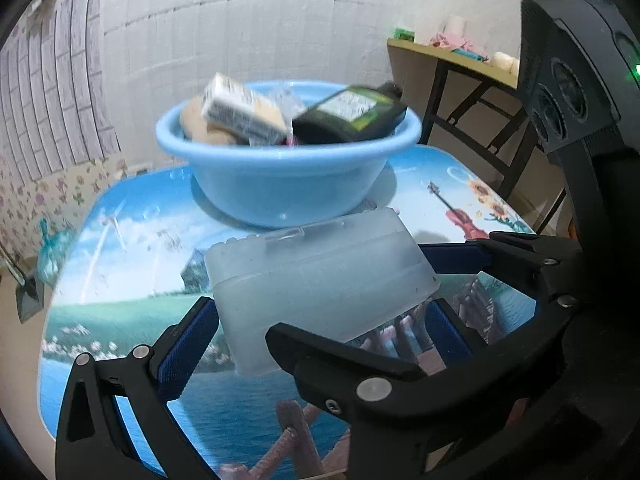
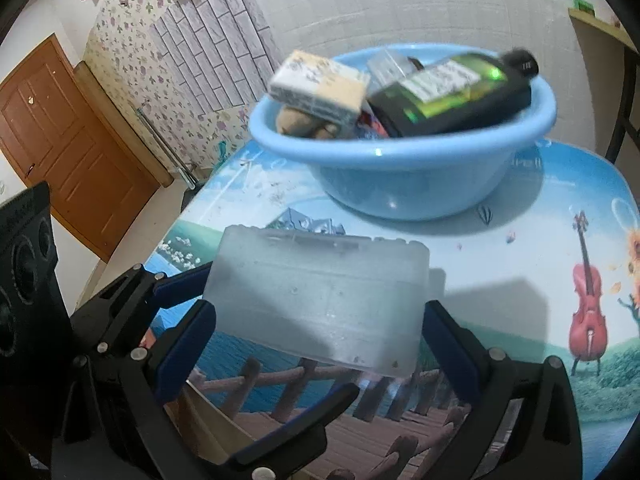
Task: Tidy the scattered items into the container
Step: 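Lift the clear plastic box into the blue basin and release it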
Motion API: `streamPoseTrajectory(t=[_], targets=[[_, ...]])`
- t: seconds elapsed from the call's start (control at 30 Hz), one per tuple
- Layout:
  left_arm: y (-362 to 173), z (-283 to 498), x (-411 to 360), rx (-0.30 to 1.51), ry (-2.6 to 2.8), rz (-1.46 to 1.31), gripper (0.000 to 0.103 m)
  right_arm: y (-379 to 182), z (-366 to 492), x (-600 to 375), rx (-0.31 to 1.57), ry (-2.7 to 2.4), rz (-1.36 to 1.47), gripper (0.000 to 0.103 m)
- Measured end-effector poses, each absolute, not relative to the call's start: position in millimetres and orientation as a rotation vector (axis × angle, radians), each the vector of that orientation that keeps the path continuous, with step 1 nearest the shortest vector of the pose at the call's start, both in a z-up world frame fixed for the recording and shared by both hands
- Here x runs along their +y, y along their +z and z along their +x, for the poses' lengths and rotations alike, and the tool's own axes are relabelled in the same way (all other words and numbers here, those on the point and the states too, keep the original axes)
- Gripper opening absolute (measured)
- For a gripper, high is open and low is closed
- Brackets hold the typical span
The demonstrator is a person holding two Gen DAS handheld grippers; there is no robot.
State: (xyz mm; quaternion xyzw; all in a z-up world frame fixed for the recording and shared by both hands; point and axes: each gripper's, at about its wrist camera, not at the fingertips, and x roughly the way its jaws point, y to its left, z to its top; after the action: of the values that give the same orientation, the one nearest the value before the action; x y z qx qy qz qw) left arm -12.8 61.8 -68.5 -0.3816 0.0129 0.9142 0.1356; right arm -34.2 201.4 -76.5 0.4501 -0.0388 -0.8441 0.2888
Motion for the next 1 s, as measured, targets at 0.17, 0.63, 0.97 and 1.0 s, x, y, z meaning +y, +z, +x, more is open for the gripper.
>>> streamPoseTrajectory(t=[0.17, 0.63, 0.97, 1.0], targets=[[-51.2, -9.6, 59.1, 0.035, 2.669, -1.052, 0.102, -54.3, -29.3, 201.4, -0.087, -2.287, 1.142, 0.103], [4.7, -4.6, 62.3, 0.111, 2.736, -0.874, 0.102, 7.7, -16.1, 208.1, -0.065, -2.353, 0.985, 0.103], [19.3, -29.5, 68.7, 0.128, 2.737, -0.815, 0.102, 28.8, -31.7, 214.0, -0.063, -2.397, 0.92, 0.103], [18.8, -33.0, 69.4, 0.132, 2.734, -0.817, 0.102, 29.1, -34.9, 214.0, -0.067, -2.398, 0.921, 0.103]])
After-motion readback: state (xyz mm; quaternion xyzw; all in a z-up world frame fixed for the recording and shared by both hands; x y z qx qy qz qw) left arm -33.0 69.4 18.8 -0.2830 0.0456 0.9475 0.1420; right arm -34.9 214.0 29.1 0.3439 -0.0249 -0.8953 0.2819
